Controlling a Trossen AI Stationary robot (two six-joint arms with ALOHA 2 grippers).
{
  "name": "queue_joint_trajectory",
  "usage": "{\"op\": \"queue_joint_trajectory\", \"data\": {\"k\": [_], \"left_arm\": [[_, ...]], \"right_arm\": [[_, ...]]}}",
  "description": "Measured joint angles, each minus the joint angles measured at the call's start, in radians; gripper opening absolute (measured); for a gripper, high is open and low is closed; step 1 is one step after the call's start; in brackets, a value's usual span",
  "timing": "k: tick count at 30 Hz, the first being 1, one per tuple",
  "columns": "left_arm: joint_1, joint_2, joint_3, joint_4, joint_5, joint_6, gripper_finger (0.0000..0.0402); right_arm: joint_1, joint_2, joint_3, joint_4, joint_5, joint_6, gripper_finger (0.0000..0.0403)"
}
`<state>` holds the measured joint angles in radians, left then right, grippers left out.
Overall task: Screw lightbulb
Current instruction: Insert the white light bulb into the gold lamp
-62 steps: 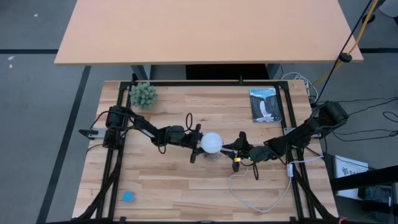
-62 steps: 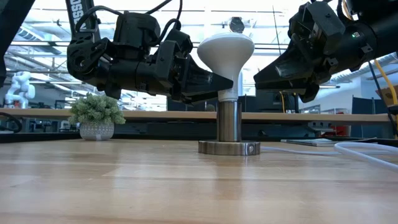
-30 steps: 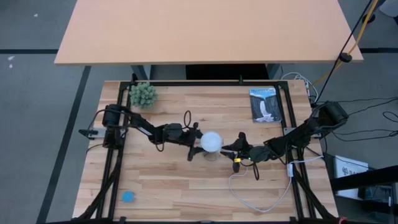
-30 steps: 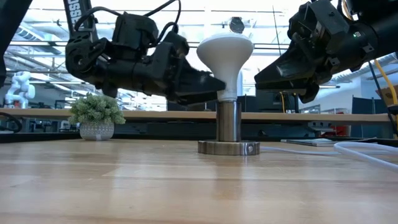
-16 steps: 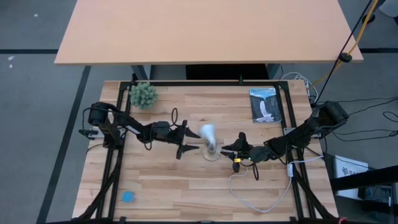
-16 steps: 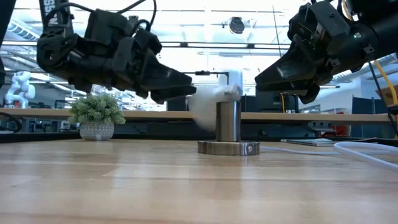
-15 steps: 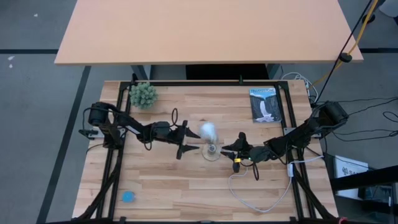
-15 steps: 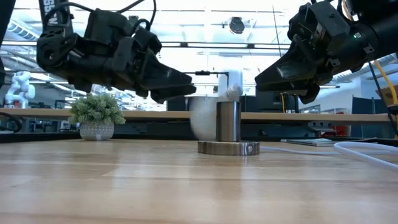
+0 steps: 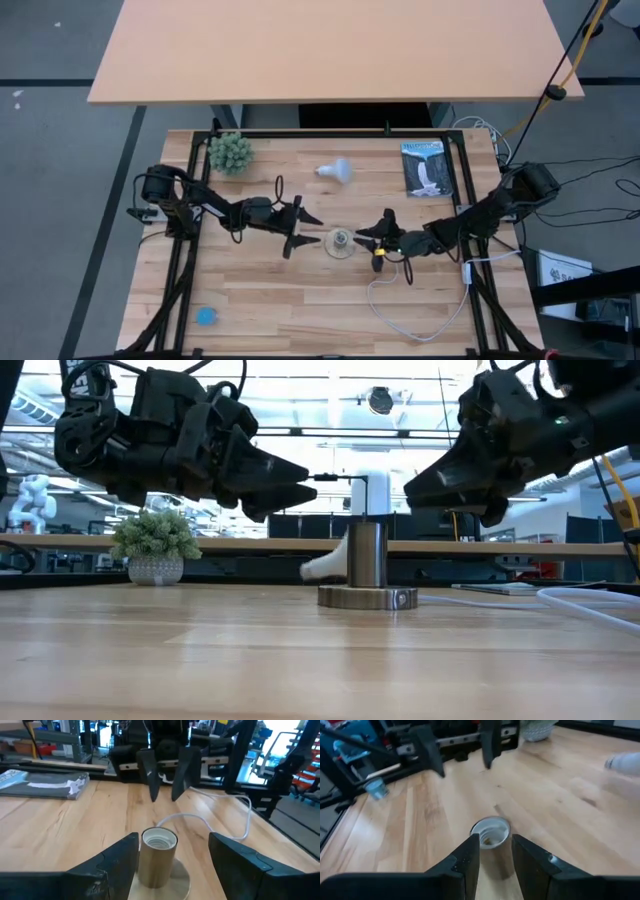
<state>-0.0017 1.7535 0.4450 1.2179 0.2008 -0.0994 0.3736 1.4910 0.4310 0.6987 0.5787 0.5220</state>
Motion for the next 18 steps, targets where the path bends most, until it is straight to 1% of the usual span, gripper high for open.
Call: {"op": "queue_joint_trajectory", "data": {"k": [4,8,10,14,18], "left_arm": [[0.011,0.0,0.0,-0.01,-0.001,0.011,0.0245],[0.011,0.001,0.0,-0.042,-0.003,0.007,0.0245],[0.008,0.001,0.002,-0.027,-0.002,-0.029,0.0245],[0.005,0.001,0.016,0.006,-0.002,-0.128,0.0245],[0.005,0.001,0.024,-0.029,-0.002,-0.132,0.0245]], "right_arm": [[-0.036,0.0,0.028,0.002,-0.003,-0.02,0.0107],[-0.067,0.0,0.067,0.0,-0.004,-0.092,0.0107],[-0.079,0.0,0.082,0.001,-0.005,-0.12,0.0107],[-0.105,0.0,0.086,-0.005,-0.006,-0.122,0.0107],[-0.121,0.0,0.086,-0.014,-0.009,-0.095,0.0107]]}}
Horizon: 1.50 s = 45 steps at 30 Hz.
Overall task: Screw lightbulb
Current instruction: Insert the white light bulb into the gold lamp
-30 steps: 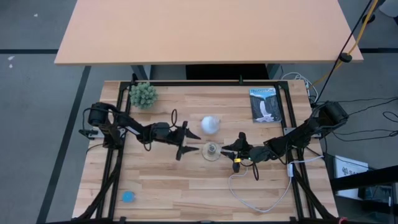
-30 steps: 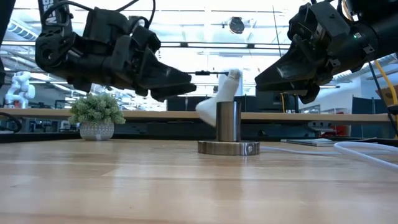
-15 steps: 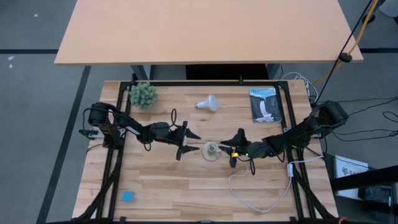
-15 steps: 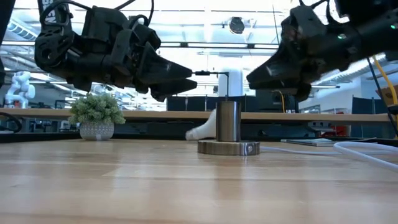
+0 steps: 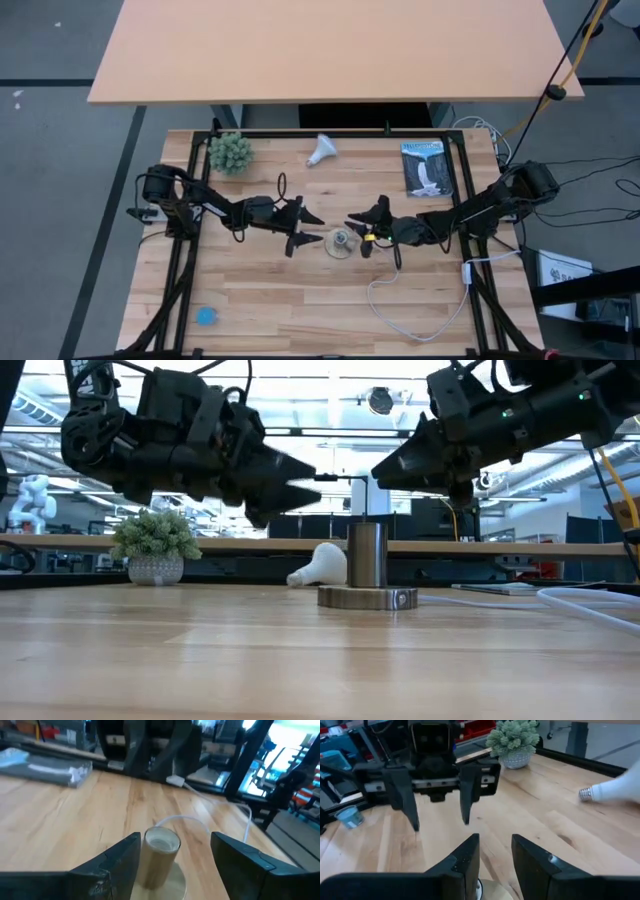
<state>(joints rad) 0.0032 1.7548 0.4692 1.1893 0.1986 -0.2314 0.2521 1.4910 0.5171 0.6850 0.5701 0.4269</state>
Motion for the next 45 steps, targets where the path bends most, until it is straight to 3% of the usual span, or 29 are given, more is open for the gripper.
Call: {"op": "queue_joint_trajectory", "data": {"k": [12,24,45], "left_arm": [[0.001,-0.001,0.0,0.012,0.0,-0.006,0.0245],[0.053,-0.001,0.0,0.017,-0.179,-0.1,0.0245],[0.202,-0.001,0.0,0.057,-0.245,-0.1,0.0245]], "right_arm": [[-0.004,0.0,0.0,-0.026,0.0,0.035,0.0107],[-0.004,0.0,0.0,-0.046,0.0,0.037,0.0107],[-0.004,0.0,0.0,-0.048,0.0,0.037,0.0107]]}}
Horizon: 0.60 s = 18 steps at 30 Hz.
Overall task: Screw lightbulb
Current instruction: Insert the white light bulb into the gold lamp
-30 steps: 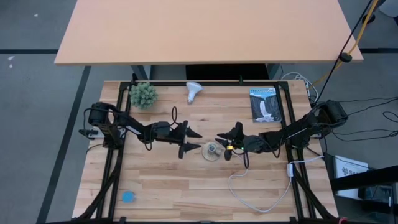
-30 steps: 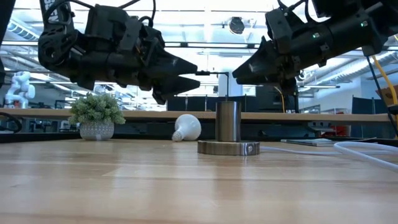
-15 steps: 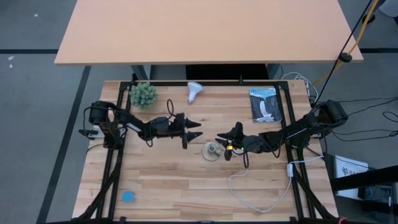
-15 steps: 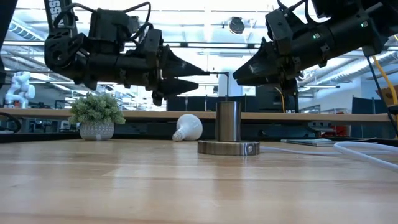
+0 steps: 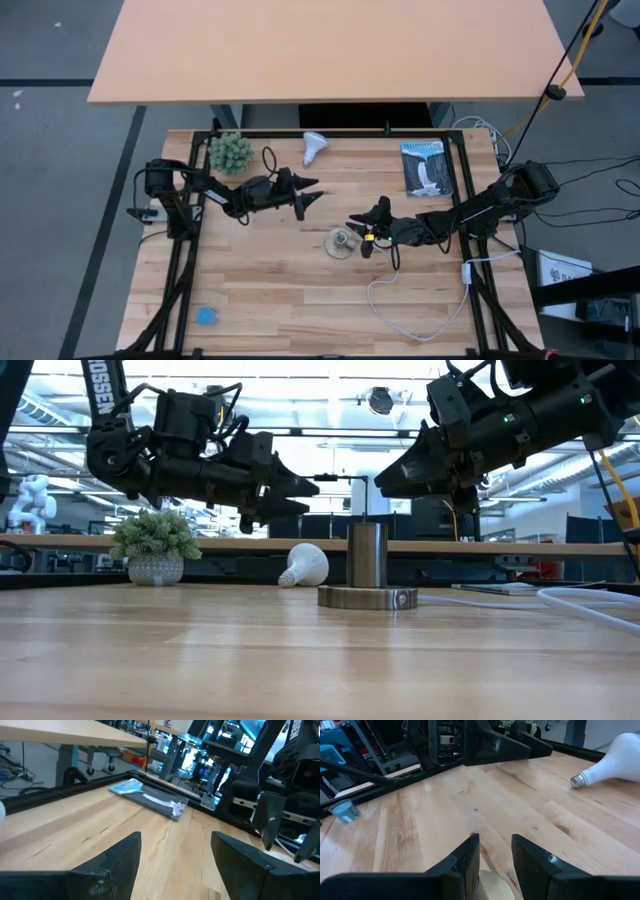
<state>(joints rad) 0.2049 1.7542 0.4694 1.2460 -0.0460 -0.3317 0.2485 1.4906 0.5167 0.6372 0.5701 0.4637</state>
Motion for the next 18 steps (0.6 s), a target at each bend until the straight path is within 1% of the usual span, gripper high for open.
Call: {"op": "queue_joint_trajectory", "data": {"k": [3,7,12,18], "left_arm": [[-0.001,0.0,0.0,0.001,0.0,-0.005,0.0245],[-0.012,0.0,0.0,0.012,0.006,-0.091,0.0245],[-0.011,0.0,0.0,0.099,0.01,-0.183,0.0245],[-0.002,0.0,0.0,0.19,0.012,-0.238,0.0245]], "right_arm": [[0.0,0.0,0.0,0.0,0.0,0.0,0.0107],[0.0,0.0,0.0,-0.001,0.0,0.0,0.0107],[0.002,0.0,0.0,-0.008,0.0,0.0,0.0107],[0.002,0.0,0.0,-0.064,0.0,0.054,0.0107]]}}
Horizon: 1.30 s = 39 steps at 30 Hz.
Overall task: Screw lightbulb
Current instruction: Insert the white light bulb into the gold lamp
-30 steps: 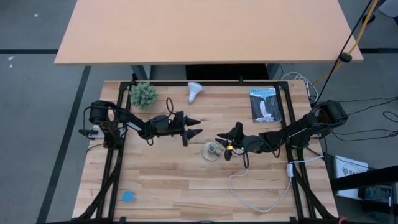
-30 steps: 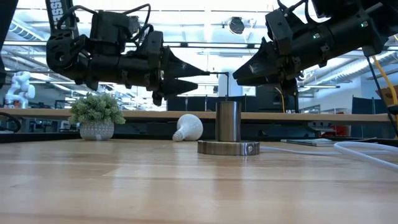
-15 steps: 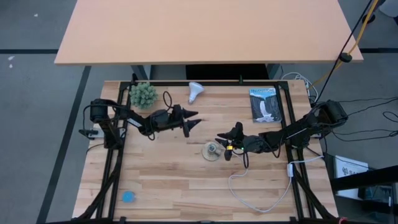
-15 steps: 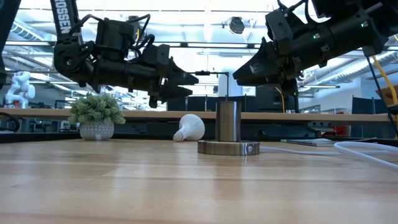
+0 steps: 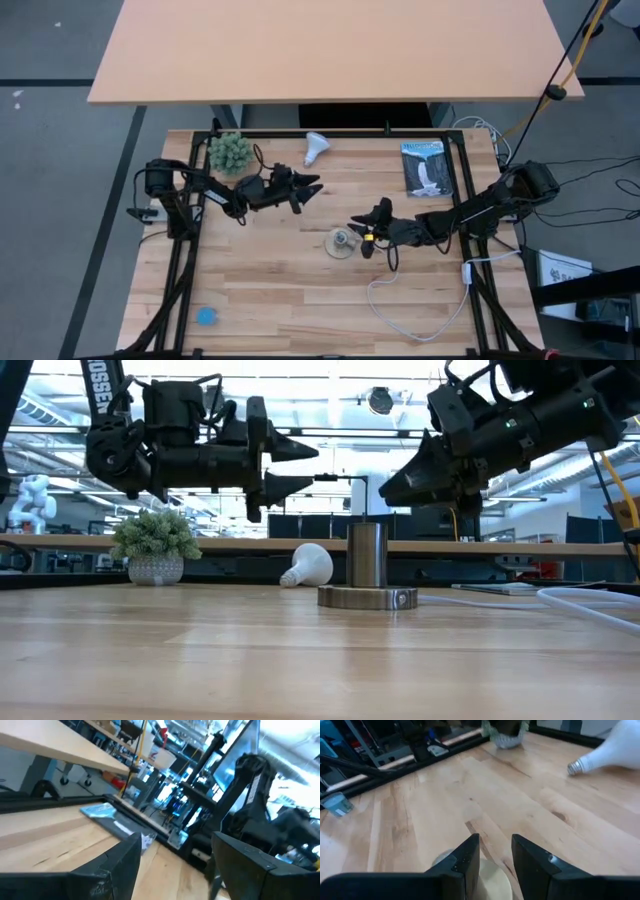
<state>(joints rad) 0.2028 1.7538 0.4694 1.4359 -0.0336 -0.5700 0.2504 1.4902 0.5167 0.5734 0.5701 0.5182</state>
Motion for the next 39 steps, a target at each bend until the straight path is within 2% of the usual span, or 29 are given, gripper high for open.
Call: {"op": "queue_joint_trajectory", "data": {"k": [4,10,16,21,25,31,39], "left_arm": [[0.037,0.0,0.0,-0.049,-0.005,-0.057,0.0245],[0.131,-0.015,0.049,-0.337,0.043,-0.101,0.021],[0.172,-0.099,0.159,-0.708,0.05,0.099,0.0168],[0.213,-0.146,0.296,-1.082,0.05,0.252,0.0163],[0.261,-0.133,0.407,-1.357,0.05,0.334,0.0163],[0.304,-0.122,0.436,-1.388,0.05,0.34,0.0163],[0.292,-0.122,0.436,-1.378,0.047,0.313,0.0163]], "right_arm": [[0.0,0.0,0.0,-0.043,0.0,0.052,0.0107],[0.0,0.0,-0.001,-0.067,-0.05,0.073,0.0107],[0.0,0.0,-0.001,-0.08,-0.055,0.073,0.0107],[0.0,0.0,-0.001,-0.085,-0.055,0.073,0.0107],[0.0,0.0,-0.001,-0.088,-0.055,0.073,0.0107],[0.0,0.0,-0.001,-0.094,-0.055,0.073,0.0107],[0.0,0.0,-0.001,-0.097,-0.055,0.073,0.0107]]}}
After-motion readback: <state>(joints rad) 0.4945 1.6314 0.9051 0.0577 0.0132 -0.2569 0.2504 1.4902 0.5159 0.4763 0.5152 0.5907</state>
